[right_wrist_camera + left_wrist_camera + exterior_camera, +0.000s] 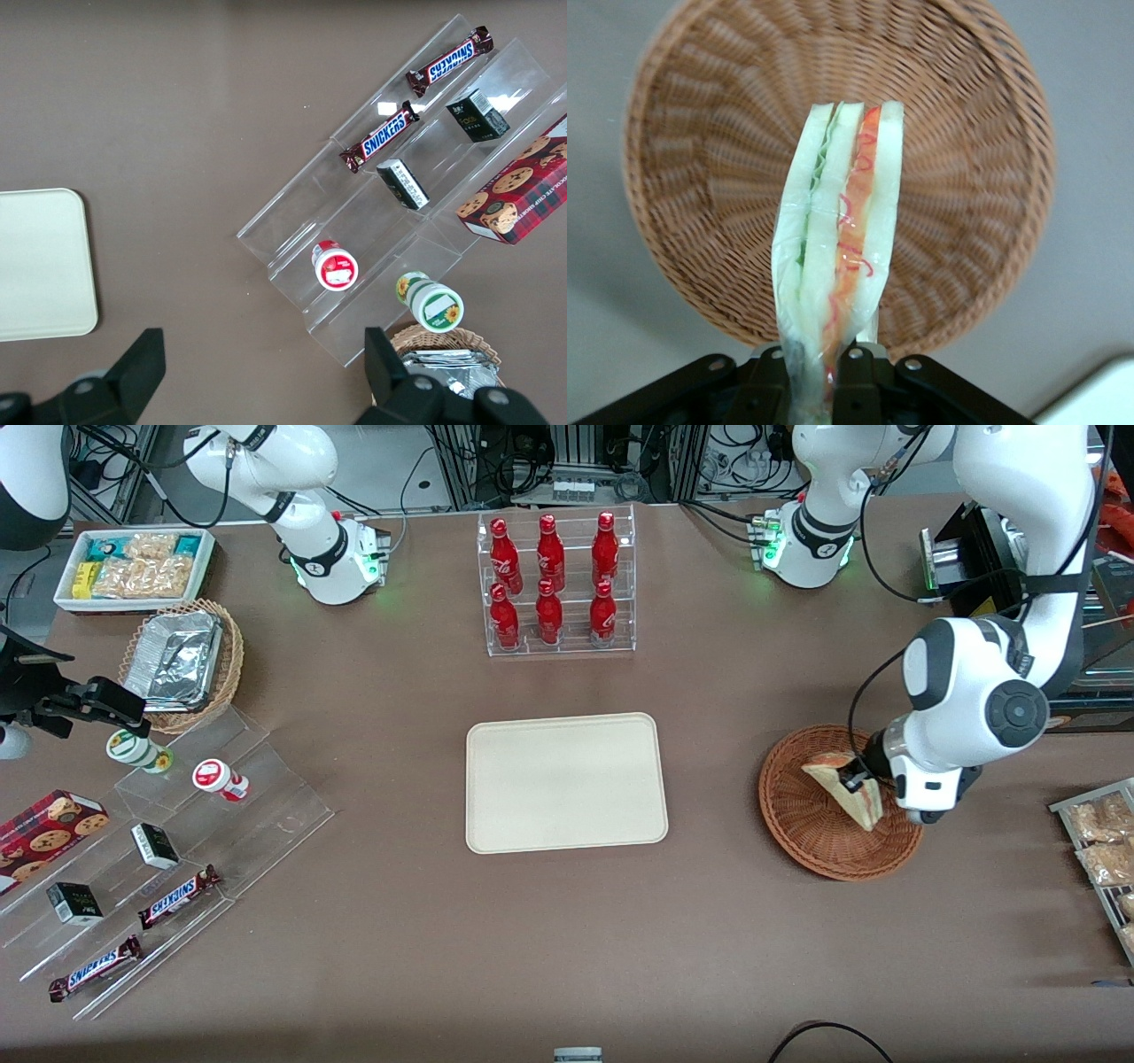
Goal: Place sandwich from basket to tray
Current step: 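Lift the sandwich out of the basket and carry it over the tray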
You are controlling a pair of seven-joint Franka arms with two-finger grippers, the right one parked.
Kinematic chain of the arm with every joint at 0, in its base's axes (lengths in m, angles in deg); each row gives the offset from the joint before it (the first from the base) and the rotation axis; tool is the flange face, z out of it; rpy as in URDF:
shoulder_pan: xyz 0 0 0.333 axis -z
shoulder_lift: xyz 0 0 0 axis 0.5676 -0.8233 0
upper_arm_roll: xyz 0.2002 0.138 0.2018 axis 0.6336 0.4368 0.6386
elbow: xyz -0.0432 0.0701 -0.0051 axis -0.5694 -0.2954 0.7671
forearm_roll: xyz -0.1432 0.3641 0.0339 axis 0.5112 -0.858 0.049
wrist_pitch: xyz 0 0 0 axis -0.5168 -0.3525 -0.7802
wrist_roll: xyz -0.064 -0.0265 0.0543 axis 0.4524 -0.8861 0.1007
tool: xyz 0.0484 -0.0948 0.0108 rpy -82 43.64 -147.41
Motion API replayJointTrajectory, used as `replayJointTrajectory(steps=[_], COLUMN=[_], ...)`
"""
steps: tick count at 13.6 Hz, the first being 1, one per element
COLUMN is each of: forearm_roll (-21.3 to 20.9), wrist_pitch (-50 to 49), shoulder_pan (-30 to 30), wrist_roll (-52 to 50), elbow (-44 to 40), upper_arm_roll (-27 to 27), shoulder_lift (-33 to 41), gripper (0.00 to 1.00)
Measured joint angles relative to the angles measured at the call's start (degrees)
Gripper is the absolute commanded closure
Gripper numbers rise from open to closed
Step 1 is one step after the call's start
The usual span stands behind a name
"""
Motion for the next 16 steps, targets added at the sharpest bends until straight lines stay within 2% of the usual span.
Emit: replayJointTrajectory(steps=[4, 9, 12, 16], forearm_roll=[0.0, 0.0, -1.1, -3.0], wrist_pitch=[-6.4, -7.3, -7.3, -7.6], shoulder_pan=[0.2, 0.5, 1.7, 8.3], wrist_roll=[1.0, 1.0, 1.0, 1.0], elbow=[-4.5, -7.3, -11.1, -20.1], upper_arm_roll=[-6.0, -14.8, -19.3, -20.1], shoulder_lift=[0.1, -1.0, -5.3, -13.4], gripper=[1.00, 1.00, 1.00, 1.00])
